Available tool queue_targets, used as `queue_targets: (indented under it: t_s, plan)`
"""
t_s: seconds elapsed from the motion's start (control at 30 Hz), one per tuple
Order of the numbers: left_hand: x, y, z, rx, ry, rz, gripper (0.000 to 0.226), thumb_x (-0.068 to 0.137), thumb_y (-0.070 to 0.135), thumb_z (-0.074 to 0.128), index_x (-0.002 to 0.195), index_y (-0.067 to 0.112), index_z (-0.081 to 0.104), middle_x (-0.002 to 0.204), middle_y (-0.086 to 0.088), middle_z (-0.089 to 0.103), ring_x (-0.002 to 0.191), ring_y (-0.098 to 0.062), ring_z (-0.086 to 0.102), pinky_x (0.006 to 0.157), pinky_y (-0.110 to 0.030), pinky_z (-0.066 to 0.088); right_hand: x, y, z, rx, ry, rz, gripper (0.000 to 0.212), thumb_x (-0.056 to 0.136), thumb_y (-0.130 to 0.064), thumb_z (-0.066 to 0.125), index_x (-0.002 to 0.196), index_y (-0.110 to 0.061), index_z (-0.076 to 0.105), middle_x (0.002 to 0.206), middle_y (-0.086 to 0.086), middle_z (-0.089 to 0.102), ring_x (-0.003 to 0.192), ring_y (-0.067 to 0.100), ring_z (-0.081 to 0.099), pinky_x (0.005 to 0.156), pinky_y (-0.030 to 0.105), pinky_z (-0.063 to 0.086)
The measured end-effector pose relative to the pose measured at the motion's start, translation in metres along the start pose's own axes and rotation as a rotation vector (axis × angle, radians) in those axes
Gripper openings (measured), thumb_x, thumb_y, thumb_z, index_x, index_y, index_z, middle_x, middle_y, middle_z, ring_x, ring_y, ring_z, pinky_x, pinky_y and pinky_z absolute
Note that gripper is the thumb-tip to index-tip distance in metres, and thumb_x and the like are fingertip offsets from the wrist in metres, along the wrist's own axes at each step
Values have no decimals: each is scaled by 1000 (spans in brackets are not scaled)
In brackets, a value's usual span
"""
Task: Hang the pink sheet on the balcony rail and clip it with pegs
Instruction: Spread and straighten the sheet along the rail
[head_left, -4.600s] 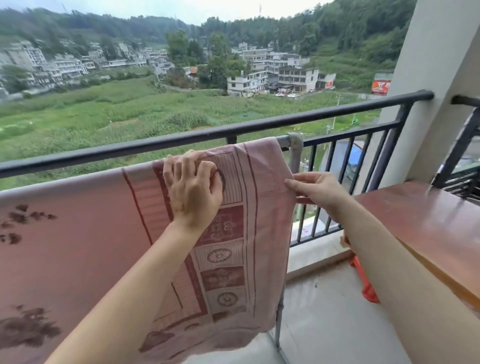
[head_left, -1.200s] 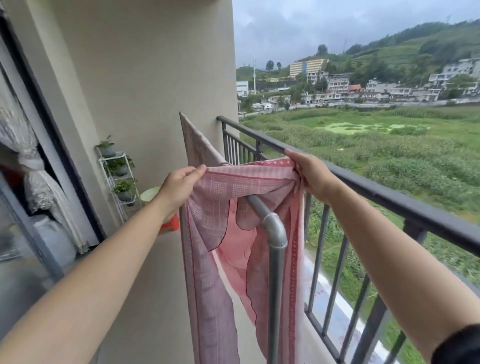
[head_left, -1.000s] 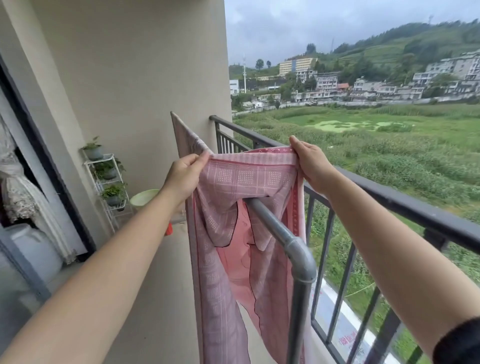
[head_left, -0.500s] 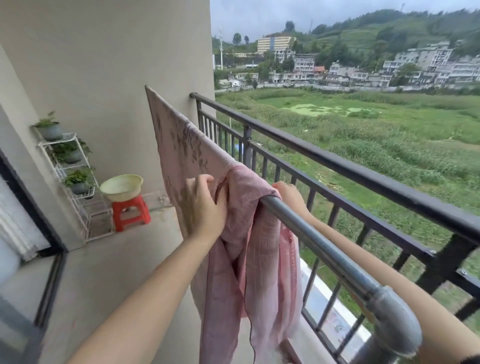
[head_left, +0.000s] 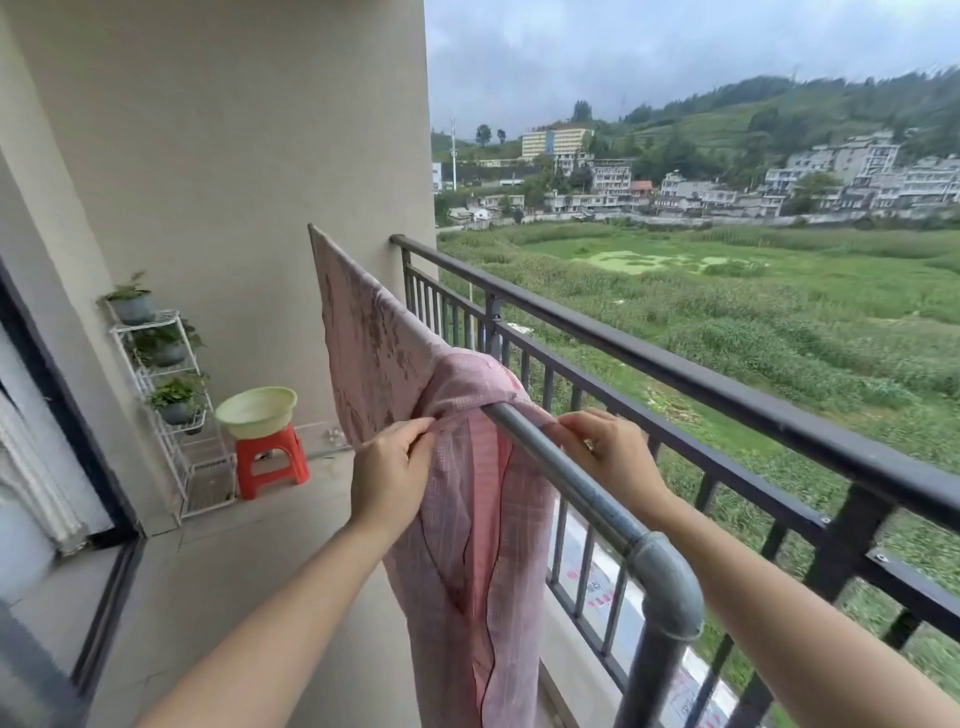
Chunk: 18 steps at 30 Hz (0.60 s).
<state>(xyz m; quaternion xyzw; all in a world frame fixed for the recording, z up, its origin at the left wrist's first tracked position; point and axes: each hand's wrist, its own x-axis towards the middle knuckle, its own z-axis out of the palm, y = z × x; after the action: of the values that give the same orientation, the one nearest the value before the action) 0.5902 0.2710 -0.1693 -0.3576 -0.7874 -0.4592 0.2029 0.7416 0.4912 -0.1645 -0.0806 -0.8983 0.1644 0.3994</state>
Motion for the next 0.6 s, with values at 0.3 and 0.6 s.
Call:
queue_targets:
  t_s: [0.3,0.6]
  plan:
    - [50,58,-44,-85,-89,-46,18,101,16,48,109,19,63,98,0,68,93,-18,62,73,-23,40,53,-21,-50,482,80,306,13,104,-34,41,106,-32,54,78,2,65,69,24,64,65,45,54]
    - [19,48,-34,290,-194,74,77,73,52,75,123,25,23,114,-3,52,105,-25,52,83,-39,48,38,-19,-87,-338,40,-320,88,77,-79,55,128,-10,37,89,-4,51,59,11,48,49,31,47]
